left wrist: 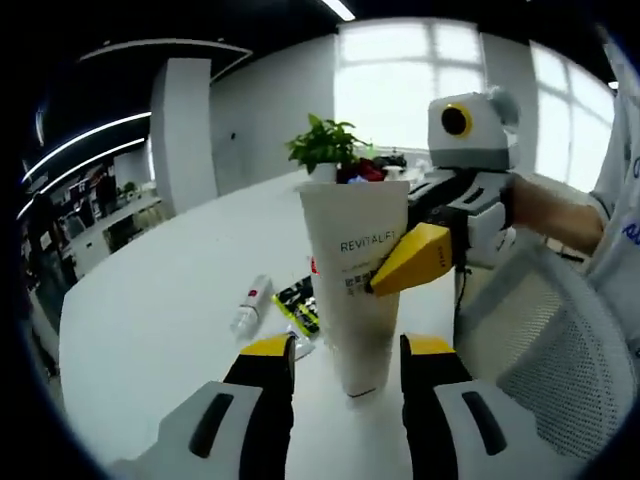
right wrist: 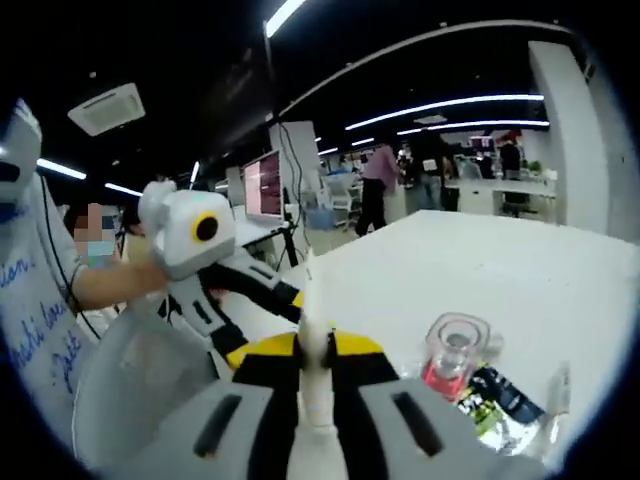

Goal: Arrange the skincare products in the storage area until every visible bottle or jar stands upright without overlapping.

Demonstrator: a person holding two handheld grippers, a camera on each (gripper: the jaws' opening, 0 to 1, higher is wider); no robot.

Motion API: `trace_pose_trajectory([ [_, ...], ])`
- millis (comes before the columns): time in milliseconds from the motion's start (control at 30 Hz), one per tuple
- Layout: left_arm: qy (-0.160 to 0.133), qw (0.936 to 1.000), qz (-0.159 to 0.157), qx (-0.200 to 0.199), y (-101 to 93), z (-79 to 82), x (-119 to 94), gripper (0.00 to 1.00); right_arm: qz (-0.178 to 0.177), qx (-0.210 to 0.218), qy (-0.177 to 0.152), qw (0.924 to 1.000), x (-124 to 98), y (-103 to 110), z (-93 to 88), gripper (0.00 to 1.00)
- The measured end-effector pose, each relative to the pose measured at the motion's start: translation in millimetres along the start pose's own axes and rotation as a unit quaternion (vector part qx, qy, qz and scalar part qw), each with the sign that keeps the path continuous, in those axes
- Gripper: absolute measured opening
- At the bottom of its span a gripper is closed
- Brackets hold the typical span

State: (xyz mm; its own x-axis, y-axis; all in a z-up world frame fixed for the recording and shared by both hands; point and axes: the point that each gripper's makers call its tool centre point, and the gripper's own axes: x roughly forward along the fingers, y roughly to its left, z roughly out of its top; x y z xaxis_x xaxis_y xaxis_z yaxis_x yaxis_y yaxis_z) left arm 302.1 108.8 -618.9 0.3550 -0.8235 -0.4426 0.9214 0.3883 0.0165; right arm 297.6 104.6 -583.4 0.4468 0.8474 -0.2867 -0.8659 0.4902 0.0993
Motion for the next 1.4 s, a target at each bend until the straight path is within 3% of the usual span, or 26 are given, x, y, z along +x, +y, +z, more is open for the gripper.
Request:
trace_pose_trajectory([
  [167,-0.01,0.9988,-0.047,0.013,-4.8,1.3,5.9,0.37,0.054,-0.058,0.007,0.9968,1.3,11.3,-1.8,0.1],
  [533,-0.009,0.9941,-0.107,0.015,-19.1,-7.0,14.9,0.28,0.141,-0.06,-0.012,0.9882,-2.3,18.8,-5.1,0.1],
  [767,-0.016,0.9927,-0.119,0.008,-23.6,-10.0,17.8,0.21,0.151,-0.044,-0.033,0.987,-2.9,17.1,-1.6,0.1],
  [1400,-0.029,0.9936,-0.109,-0.005,-17.8,-13.6,23.2,0.16,0.129,-0.057,-0.018,0.9899,5.6,8.5,-2.7,0.14],
])
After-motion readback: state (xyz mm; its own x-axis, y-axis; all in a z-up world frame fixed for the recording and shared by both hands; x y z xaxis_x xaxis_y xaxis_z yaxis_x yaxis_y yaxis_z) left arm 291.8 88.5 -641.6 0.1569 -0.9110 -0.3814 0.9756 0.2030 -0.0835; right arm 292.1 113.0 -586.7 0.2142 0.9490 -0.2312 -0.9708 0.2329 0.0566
